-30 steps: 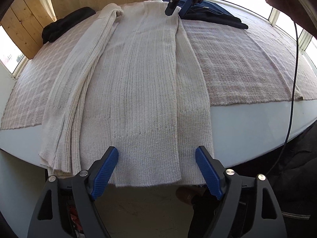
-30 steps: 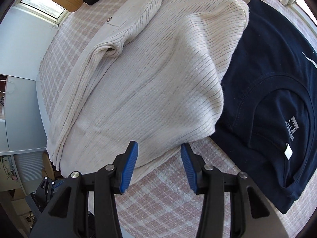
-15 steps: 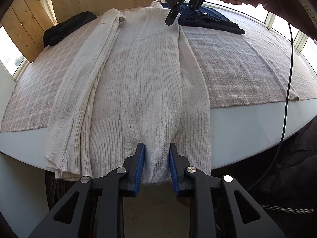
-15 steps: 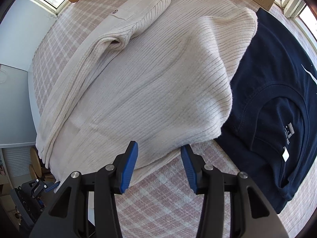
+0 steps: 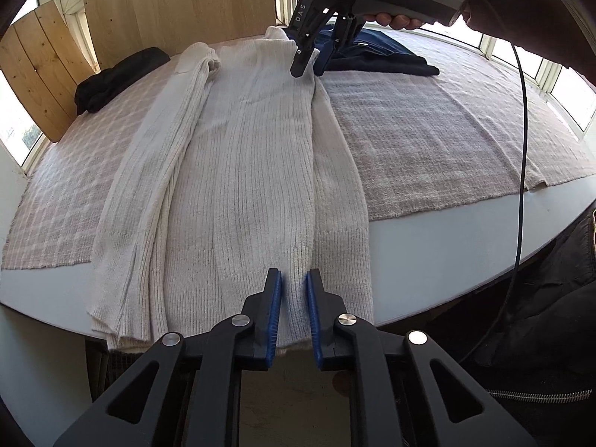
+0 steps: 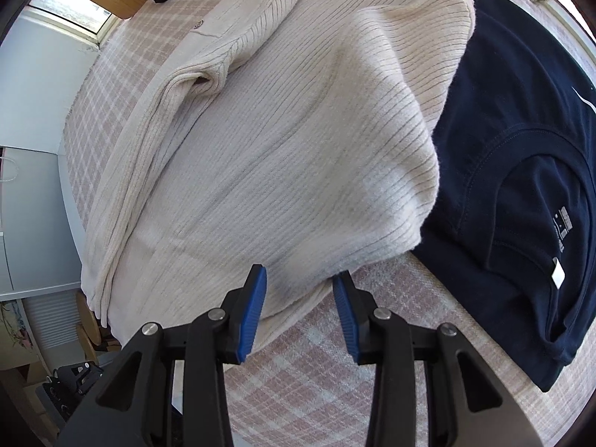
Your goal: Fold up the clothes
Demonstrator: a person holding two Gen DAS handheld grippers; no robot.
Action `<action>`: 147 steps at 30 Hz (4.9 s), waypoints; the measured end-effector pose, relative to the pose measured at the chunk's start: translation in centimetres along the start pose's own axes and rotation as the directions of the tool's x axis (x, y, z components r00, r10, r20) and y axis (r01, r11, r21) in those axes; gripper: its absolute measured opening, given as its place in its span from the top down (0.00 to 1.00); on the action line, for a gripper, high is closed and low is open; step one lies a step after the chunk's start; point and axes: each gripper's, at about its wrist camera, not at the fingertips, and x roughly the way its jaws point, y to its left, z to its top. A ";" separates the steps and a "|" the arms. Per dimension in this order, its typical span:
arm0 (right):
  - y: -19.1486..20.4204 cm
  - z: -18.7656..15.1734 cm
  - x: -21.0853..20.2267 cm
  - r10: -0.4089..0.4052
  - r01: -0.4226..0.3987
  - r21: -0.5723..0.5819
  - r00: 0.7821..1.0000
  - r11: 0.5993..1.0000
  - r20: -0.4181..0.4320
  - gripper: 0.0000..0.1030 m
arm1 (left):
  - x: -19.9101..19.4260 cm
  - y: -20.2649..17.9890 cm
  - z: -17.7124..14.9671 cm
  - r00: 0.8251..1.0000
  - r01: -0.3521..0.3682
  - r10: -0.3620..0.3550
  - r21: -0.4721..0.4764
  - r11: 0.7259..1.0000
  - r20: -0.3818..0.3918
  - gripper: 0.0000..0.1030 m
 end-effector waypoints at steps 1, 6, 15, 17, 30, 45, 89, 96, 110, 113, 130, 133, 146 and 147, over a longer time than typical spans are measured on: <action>0.0 0.1 0.0 0.000 0.000 0.002 1.000 1.000 0.001 0.64 | 0.1 0.2 0.1 1.000 0.005 -0.005 -0.006 1.000 0.000 0.87; 0.9 0.1 0.3 -0.018 0.018 -0.028 1.000 0.999 0.010 0.89 | 0.7 1.4 0.3 0.997 0.066 -0.068 -0.072 0.995 -0.021 0.97; 2.4 -0.6 -1.0 -0.037 0.041 -0.087 0.998 0.995 0.055 0.90 | -0.3 1.7 0.4 0.995 0.099 -0.098 -0.090 0.991 0.011 0.97; 2.6 -0.8 -1.5 -0.038 0.044 -0.098 0.997 0.994 0.061 0.90 | -0.9 1.6 0.4 0.994 0.109 -0.107 -0.092 0.990 0.022 0.97; 0.1 -0.4 0.6 -0.115 0.116 -0.112 0.993 0.987 0.009 0.92 | 1.0 -1.7 -0.5 0.985 0.146 -0.146 -0.014 0.989 -0.086 0.94; 2.8 -2.4 -5.3 -0.155 0.196 -0.236 0.971 0.952 0.180 0.90 | -1.1 -1.1 -1.8 0.991 0.109 -0.119 -0.150 0.983 -0.055 0.62; -1.7 -2.5 -6.9 -0.028 0.050 -0.122 0.984 0.991 0.176 0.83 | 0.0 -2.2 -2.1 0.996 0.027 -0.024 0.043 0.999 -0.084 0.91; -4.0 -0.9 -7.4 -0.070 0.080 -0.041 0.976 0.996 0.207 0.82 | 0.3 -1.2 -1.7 0.993 0.065 -0.066 -0.011 0.998 -0.097 0.92; -2.4 -0.2 -7.2 -0.133 0.160 -0.105 0.965 0.982 0.226 0.81 | 0.2 0.3 -1.4 0.992 0.083 -0.091 -0.092 0.992 -0.092 0.93; -1.9 -0.3 -7.2 -0.145 0.180 -0.130 0.959 0.975 0.242 0.81 | 0.1 0.6 -1.4 0.991 0.091 -0.103 -0.126 0.988 -0.086 0.93; -5.7 2.9 -8.2 -0.097 0.111 -0.047 0.966 0.993 0.241 0.81 | -1.1 0.1 -0.3 0.994 0.087 -0.093 -0.092 0.992 -0.060 0.94; -7.0 4.9 -7.9 -0.058 0.061 -0.005 0.973 0.998 0.224 0.80 | -1.6 0.4 -0.1 0.995 0.091 -0.096 -0.104 0.990 -0.041 0.94; -7.1 2.8 -5.5 0.159 -0.160 0.003 0.982 0.987 0.105 0.76 | -0.8 1.0 -0.5 0.992 0.114 -0.122 -0.163 0.980 -0.040 0.94; -6.9 2.7 -5.7 0.184 -0.186 0.004 0.976 0.983 0.113 0.76 | -0.7 0.9 -0.5 0.992 0.115 -0.123 -0.163 0.980 -0.041 0.94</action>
